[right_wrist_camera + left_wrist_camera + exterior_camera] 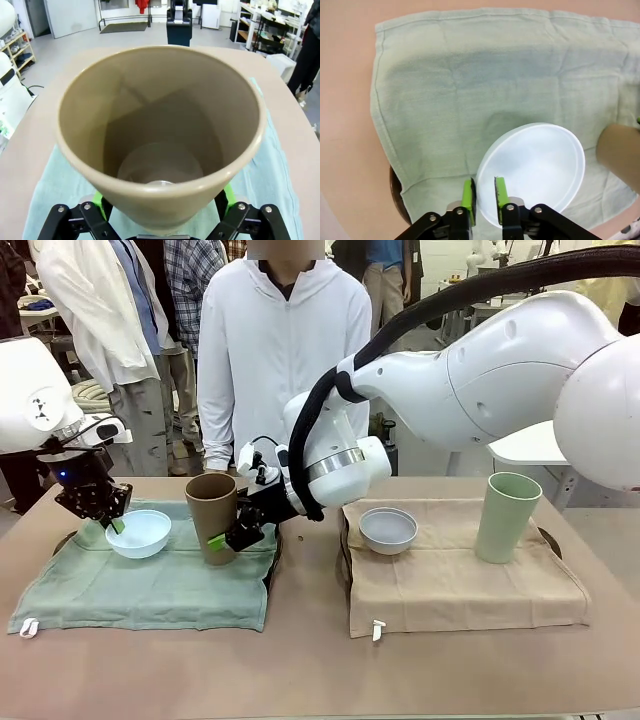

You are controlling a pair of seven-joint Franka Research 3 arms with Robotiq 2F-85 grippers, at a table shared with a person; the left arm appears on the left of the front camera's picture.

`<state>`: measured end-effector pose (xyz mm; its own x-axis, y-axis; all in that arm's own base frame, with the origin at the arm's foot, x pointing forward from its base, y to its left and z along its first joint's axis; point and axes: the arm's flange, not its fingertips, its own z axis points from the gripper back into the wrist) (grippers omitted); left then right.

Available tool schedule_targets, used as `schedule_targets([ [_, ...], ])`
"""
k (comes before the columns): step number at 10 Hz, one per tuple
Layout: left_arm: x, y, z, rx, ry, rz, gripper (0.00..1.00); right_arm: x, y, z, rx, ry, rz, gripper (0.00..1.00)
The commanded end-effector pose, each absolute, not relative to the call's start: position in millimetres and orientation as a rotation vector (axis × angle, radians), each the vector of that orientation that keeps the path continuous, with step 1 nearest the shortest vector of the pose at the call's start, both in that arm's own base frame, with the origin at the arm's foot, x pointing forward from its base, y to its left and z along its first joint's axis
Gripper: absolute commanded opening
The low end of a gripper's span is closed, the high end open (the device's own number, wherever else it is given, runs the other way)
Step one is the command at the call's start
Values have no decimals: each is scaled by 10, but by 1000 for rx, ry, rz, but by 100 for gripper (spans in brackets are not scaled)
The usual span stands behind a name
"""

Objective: Set up a tray with a mat and arrange the tableware.
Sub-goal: Place the Picnic Bowl and Reusable plastic cup back onto the Handle tray in front of the human's position.

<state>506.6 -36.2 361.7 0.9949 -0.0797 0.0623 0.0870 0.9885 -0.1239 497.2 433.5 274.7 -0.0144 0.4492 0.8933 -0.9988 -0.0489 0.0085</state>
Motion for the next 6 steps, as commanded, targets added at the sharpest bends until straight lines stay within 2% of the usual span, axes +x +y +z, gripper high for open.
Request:
schedule_targets([
  [1, 5060, -326, 3681, -157, -49, -100, 28, 4887, 4310, 2908, 813, -714, 1387, 100],
  [2, 5047, -310, 3709, -160, -50, -98, 100, 4838, 4266, 2970, 780, -640, 1373, 100],
  [3, 5013, -292, 3755, -161, -56, -105, 48, 4784, 4206, 3032, 752, -602, 1355, 100],
  [4, 4996, -281, 3808, -165, -56, -109, 100, 4744, 4124, 3084, 734, -563, 1339, 100],
  [5, 4929, -262, 3883, -164, -60, -117, 68, 4673, 4031, 3136, 711, -518, 1304, 100],
  [6, 4880, -252, 3972, -158, -62, -123, 100, 4624, 3941, 3238, 697, -471, 1246, 100],
])
